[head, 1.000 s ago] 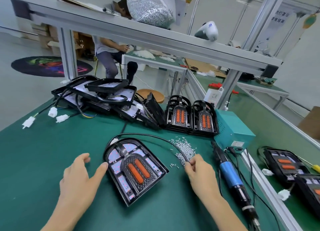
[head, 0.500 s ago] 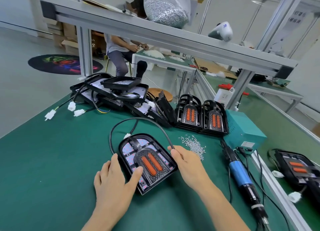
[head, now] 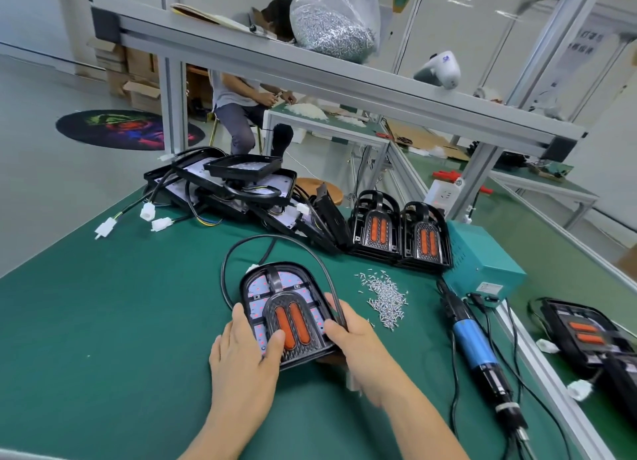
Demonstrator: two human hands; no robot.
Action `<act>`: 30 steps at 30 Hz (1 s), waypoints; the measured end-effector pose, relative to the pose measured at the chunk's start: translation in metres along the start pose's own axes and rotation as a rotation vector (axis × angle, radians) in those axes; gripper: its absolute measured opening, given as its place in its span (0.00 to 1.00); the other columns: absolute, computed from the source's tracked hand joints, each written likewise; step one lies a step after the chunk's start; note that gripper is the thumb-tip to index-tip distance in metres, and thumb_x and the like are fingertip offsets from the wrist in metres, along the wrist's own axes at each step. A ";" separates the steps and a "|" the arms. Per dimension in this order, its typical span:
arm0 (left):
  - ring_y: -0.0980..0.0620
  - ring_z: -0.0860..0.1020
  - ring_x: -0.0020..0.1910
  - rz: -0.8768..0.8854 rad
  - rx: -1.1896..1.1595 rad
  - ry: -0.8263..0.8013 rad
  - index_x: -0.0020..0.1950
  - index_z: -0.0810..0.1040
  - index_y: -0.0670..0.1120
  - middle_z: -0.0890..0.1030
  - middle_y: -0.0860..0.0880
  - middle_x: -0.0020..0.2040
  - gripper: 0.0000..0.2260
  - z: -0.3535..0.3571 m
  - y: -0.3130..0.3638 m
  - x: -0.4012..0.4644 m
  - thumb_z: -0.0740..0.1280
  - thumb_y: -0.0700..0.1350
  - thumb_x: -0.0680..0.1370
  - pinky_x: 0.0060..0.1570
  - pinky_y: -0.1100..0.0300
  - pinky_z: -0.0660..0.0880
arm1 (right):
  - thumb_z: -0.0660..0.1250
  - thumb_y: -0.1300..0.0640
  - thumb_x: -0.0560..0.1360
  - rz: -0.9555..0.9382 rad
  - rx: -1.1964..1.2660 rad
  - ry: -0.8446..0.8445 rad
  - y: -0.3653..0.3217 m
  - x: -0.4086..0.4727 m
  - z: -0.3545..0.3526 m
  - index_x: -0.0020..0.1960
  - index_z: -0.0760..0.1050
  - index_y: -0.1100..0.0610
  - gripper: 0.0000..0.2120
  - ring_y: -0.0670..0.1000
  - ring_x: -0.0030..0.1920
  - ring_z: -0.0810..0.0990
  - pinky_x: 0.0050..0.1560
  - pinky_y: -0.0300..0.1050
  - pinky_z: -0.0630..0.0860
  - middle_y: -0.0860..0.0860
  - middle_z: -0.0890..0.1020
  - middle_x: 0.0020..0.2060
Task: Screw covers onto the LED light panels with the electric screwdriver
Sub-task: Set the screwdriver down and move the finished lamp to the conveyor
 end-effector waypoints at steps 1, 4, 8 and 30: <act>0.46 0.64 0.70 0.021 -0.062 -0.018 0.75 0.56 0.44 0.70 0.46 0.70 0.26 -0.002 0.000 0.000 0.59 0.49 0.80 0.72 0.51 0.53 | 0.57 0.63 0.82 -0.018 0.014 0.015 0.000 -0.002 0.001 0.59 0.73 0.38 0.19 0.34 0.57 0.78 0.57 0.29 0.72 0.34 0.82 0.54; 0.51 0.65 0.71 0.083 -0.324 -0.079 0.75 0.58 0.52 0.68 0.52 0.71 0.23 -0.008 0.006 -0.004 0.58 0.48 0.81 0.71 0.47 0.60 | 0.58 0.64 0.82 -0.089 0.041 0.074 0.000 -0.011 0.003 0.60 0.74 0.40 0.19 0.33 0.56 0.78 0.53 0.25 0.71 0.32 0.81 0.54; 0.58 0.58 0.73 -0.072 -0.541 -0.041 0.76 0.53 0.59 0.57 0.57 0.76 0.27 -0.013 0.007 -0.002 0.62 0.52 0.80 0.73 0.52 0.57 | 0.57 0.63 0.83 -0.135 0.114 0.142 -0.001 -0.022 0.000 0.68 0.72 0.43 0.20 0.43 0.59 0.80 0.57 0.35 0.74 0.42 0.82 0.58; 0.47 0.81 0.56 0.014 -1.039 -0.545 0.61 0.78 0.52 0.82 0.48 0.57 0.12 0.031 0.100 0.012 0.61 0.44 0.79 0.48 0.54 0.80 | 0.58 0.47 0.80 -0.181 0.364 0.560 -0.003 -0.073 -0.049 0.71 0.55 0.27 0.24 0.20 0.58 0.66 0.60 0.29 0.63 0.23 0.69 0.61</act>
Point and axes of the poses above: each hand's wrist, its own x-axis towards the middle knuckle, its own z-axis out of the palm, y = z × x, the point moved 4 cm from there along x, towards the middle knuckle
